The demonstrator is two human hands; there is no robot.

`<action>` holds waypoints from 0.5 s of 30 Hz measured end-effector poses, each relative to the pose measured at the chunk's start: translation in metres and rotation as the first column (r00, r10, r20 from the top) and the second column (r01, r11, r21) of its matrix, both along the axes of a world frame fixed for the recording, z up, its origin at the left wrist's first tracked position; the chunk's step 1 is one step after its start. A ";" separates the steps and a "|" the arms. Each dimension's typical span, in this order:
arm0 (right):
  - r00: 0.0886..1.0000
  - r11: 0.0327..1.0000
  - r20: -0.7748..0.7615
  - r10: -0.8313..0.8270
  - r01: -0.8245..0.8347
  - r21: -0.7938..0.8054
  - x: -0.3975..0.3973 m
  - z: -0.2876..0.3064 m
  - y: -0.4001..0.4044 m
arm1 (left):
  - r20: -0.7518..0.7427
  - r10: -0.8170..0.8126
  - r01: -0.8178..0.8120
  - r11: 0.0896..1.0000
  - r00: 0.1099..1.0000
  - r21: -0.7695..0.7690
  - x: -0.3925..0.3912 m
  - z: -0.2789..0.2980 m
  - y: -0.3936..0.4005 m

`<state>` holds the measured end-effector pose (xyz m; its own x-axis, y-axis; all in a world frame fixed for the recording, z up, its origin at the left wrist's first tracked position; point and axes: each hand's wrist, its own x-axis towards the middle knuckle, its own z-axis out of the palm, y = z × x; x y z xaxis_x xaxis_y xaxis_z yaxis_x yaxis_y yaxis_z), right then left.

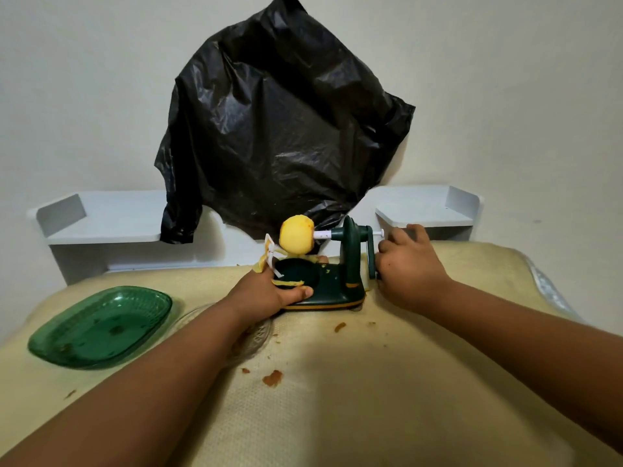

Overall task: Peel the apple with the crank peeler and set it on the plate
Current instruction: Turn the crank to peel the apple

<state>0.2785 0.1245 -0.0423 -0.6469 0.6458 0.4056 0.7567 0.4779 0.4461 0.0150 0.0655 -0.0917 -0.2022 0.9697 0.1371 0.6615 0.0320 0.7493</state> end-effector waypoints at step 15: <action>0.754 0.957 -0.591 0.285 -0.261 0.128 -0.015 0.034 0.012 | -0.018 -0.036 0.036 0.999 0.999 0.007 -0.009 -0.005 0.004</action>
<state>0.2638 0.1369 -0.0081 -0.4127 0.4570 0.7879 0.7145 0.6989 -0.0312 0.0061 0.0694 -0.0964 -0.1647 0.9753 0.1472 0.6753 0.0027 0.7376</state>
